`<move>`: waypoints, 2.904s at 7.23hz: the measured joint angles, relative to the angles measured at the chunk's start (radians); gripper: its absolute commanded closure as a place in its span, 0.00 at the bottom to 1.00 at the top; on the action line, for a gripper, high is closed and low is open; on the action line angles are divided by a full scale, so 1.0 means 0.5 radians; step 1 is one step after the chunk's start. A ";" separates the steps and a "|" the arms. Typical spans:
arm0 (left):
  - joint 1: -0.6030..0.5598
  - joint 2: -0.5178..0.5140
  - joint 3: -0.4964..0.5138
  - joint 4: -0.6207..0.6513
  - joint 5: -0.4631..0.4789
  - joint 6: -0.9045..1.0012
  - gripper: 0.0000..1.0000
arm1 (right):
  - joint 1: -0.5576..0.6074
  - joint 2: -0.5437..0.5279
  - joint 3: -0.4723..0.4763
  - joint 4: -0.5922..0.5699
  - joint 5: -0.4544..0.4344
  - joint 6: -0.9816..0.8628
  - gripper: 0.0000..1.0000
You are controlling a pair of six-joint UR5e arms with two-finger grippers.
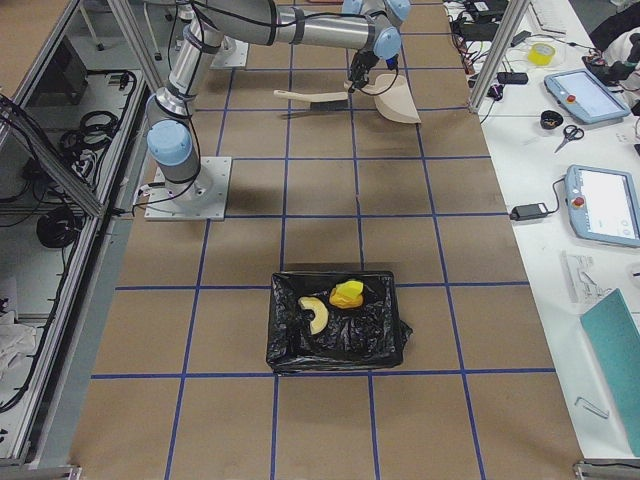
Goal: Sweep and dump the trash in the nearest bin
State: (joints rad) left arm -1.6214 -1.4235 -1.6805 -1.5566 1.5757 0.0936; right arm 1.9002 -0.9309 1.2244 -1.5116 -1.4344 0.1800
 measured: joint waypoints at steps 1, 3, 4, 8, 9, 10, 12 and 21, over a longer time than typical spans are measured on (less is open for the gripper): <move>0.000 0.000 -0.001 0.000 -0.001 0.000 0.00 | 0.000 0.002 0.002 0.000 0.002 0.043 0.08; -0.001 -0.002 -0.001 0.007 -0.005 0.000 0.00 | 0.000 0.012 0.008 -0.022 0.004 0.136 0.00; -0.001 -0.003 -0.001 0.015 -0.005 0.000 0.00 | -0.001 0.014 0.011 -0.054 -0.001 0.151 0.00; 0.011 -0.056 0.034 0.061 0.022 0.026 0.00 | -0.163 -0.249 -0.007 -0.069 -0.028 0.124 0.00; 0.021 -0.081 0.057 0.099 0.017 0.027 0.00 | -0.243 -0.379 0.002 -0.029 -0.026 0.117 0.00; 0.027 -0.114 0.093 0.115 0.009 0.018 0.00 | -0.317 -0.520 0.016 0.061 -0.029 0.103 0.00; 0.025 -0.147 0.126 0.115 0.011 0.004 0.00 | -0.486 -0.797 0.030 0.307 -0.040 0.059 0.00; 0.021 -0.114 0.082 0.102 0.012 0.000 0.00 | -0.612 -1.240 0.588 -0.432 -0.269 -0.024 0.00</move>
State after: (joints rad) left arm -1.6107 -1.4806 -1.6397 -1.5058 1.5817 0.0937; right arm 1.5944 -1.5507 1.5184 -1.7274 -1.5687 0.1678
